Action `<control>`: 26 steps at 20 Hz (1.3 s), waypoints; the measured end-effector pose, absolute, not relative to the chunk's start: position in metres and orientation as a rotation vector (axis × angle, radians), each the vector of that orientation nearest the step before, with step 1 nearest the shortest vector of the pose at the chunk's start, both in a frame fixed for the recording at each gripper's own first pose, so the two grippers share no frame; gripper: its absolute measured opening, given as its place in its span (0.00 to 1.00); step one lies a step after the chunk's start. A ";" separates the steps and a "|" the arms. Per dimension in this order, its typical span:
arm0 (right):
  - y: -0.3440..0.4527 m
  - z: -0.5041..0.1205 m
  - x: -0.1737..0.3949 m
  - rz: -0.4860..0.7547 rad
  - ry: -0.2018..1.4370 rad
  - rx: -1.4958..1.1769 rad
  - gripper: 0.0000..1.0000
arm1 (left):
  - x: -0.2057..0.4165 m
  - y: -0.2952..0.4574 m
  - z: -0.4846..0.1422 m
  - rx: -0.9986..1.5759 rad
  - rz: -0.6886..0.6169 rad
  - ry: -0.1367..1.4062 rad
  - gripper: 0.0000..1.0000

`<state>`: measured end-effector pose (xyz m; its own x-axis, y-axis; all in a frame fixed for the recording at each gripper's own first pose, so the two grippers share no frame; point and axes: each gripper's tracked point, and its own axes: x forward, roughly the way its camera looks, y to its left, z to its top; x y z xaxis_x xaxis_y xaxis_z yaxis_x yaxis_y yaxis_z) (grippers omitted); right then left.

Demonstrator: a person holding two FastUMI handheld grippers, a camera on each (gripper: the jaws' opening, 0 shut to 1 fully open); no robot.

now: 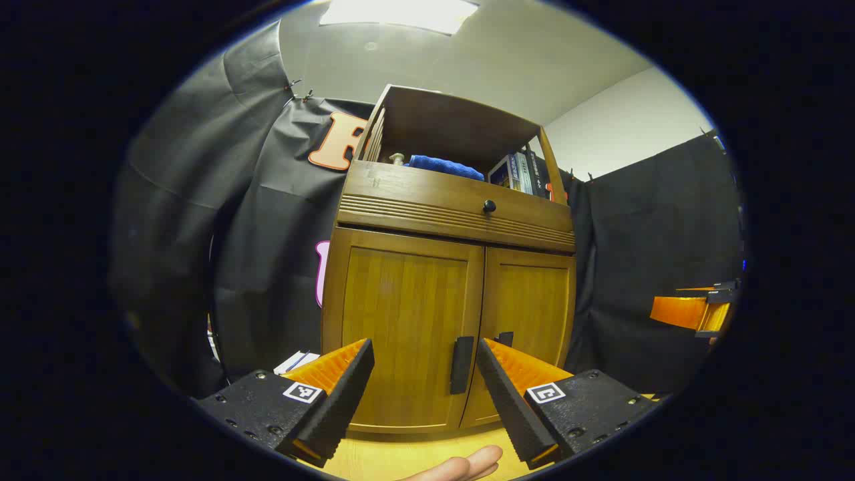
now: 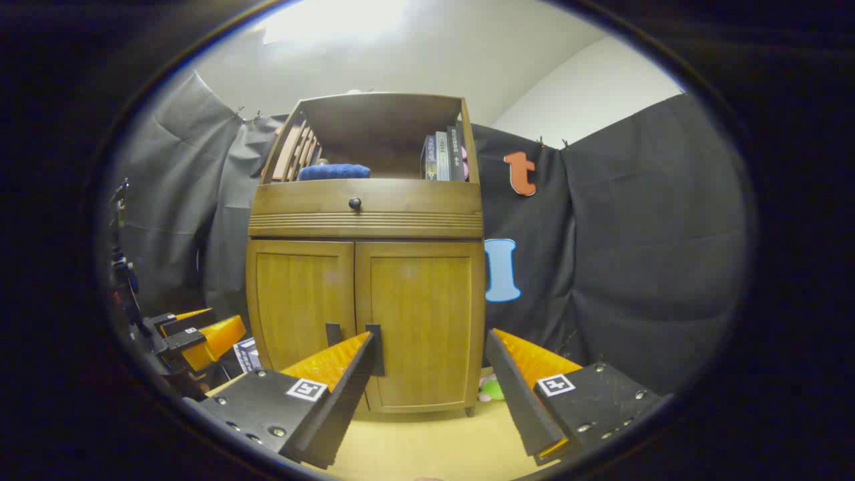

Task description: Open the right door of the double-door shoe cabinet with the right hand, and open the left door with the left hand.

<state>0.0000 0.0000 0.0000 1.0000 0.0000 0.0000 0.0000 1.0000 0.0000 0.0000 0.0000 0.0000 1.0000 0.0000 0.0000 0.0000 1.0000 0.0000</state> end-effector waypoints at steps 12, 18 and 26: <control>-0.005 0.005 0.020 0.030 -0.018 -0.030 0.99 | 0.012 0.003 -0.007 0.017 -0.010 0.016 0.92; 0.001 0.009 0.044 0.037 -0.042 0.010 0.99 | 0.008 0.005 0.000 0.034 -0.034 0.002 0.96; 0.020 0.005 0.114 0.099 -0.054 -0.062 0.94 | 0.008 0.014 0.001 0.032 -0.018 -0.002 0.96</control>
